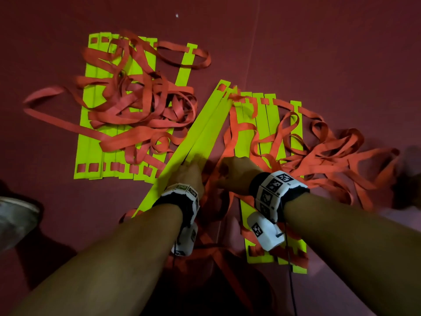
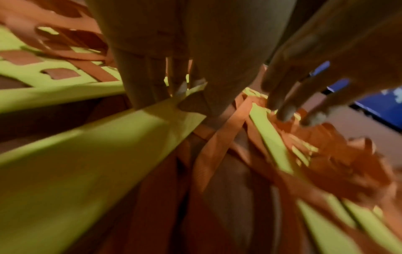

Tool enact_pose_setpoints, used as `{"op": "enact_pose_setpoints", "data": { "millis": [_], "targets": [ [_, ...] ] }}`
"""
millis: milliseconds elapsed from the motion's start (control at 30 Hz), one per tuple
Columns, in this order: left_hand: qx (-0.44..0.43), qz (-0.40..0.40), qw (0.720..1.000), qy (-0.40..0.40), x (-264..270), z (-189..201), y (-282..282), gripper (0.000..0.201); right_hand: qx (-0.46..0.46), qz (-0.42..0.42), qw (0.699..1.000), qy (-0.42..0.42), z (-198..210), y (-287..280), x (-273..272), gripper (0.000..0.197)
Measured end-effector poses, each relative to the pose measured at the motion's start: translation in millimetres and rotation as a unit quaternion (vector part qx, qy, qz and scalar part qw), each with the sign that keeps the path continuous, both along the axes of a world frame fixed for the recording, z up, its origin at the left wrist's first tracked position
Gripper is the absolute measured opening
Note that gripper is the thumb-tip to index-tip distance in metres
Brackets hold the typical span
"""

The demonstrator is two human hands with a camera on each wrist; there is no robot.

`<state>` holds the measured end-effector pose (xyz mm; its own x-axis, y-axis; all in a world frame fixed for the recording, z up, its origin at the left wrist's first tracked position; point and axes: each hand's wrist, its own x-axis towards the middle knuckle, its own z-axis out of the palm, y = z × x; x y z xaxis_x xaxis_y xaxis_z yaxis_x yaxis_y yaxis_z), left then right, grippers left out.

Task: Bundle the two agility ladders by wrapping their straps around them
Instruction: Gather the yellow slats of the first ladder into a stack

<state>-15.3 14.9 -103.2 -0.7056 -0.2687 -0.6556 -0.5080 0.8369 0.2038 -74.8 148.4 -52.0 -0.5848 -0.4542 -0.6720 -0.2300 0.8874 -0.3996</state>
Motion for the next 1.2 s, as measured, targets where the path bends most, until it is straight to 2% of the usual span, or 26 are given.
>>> {"op": "enact_pose_setpoints", "data": {
  "millis": [100,200,233,300,367,433,533,600,700,767,867,1000,1033,1100,1167,1200],
  "targets": [
    [0.022,0.039,0.999,0.016,-4.2,11.0,-4.9,0.036,-0.011,-0.018,1.000,-0.002,7.9,-1.9,0.0,0.038],
    [0.058,0.097,0.992,0.056,-8.2,26.5,-6.6,0.039,-0.054,-0.030,0.998,0.010,21.2,-4.5,1.6,0.029],
    [0.085,0.119,0.987,0.065,-8.9,34.4,-5.4,0.042,-0.067,-0.027,0.997,0.019,27.9,-5.2,1.9,0.020],
    [0.135,0.165,0.972,0.101,-9.2,50.9,-4.6,0.044,-0.085,-0.019,0.996,0.027,47.2,-7.0,1.7,0.026],
    [0.179,0.183,0.955,0.151,-7.2,70.1,-4.4,0.031,-0.100,-0.042,0.993,0.041,65.4,-7.1,0.5,0.024],
    [0.191,0.173,0.949,0.184,-3.5,90.3,-3.5,0.018,-0.131,-0.087,0.986,0.058,83.0,-6.1,-0.9,0.025],
    [0.210,0.152,0.946,0.194,3.3,117.0,-2.8,0.038,-0.170,-0.132,0.973,0.081,109.6,-3.5,-0.6,0.038],
    [0.235,0.129,0.942,0.201,10.9,136.1,2.6,0.036,-0.203,-0.143,0.962,0.110,128.7,-0.3,1.9,0.043],
    [0.264,0.106,0.928,0.241,22.8,158.8,10.5,0.030,-0.254,-0.164,0.942,0.147,148.3,6.1,5.2,0.035],
    [0.252,0.093,0.929,0.253,30.0,168.0,13.3,0.027,-0.274,-0.172,0.933,0.156,158.3,10.7,9.8,0.027],
    [0.222,0.067,0.932,0.280,39.8,191.2,16.5,0.012,-0.306,-0.162,0.923,0.167,174.8,18.3,19.7,0.024],
    [0.178,0.058,0.931,0.312,50.4,225.6,12.3,0.022,-0.329,-0.118,0.921,0.173,206.4,24.9,40.1,0.031],
    [0.168,0.066,0.928,0.326,52.6,233.0,10.9,0.022,-0.334,-0.106,0.920,0.175,213.8,26.6,44.4,0.027],
    [0.150,0.079,0.917,0.360,57.6,248.9,9.0,0.016,-0.351,-0.085,0.917,0.172,228.9,31.0,51.8,0.007],
    [0.129,0.087,0.907,0.392,60.8,263.8,6.2,0.002,-0.371,-0.073,0.910,0.169,245.7,34.5,58.3,0.018],
    [0.119,0.089,0.900,0.410,61.4,271.6,4.8,0.009,-0.383,-0.068,0.907,0.164,254.4,35.9,62.5,0.022]
  ]
}}
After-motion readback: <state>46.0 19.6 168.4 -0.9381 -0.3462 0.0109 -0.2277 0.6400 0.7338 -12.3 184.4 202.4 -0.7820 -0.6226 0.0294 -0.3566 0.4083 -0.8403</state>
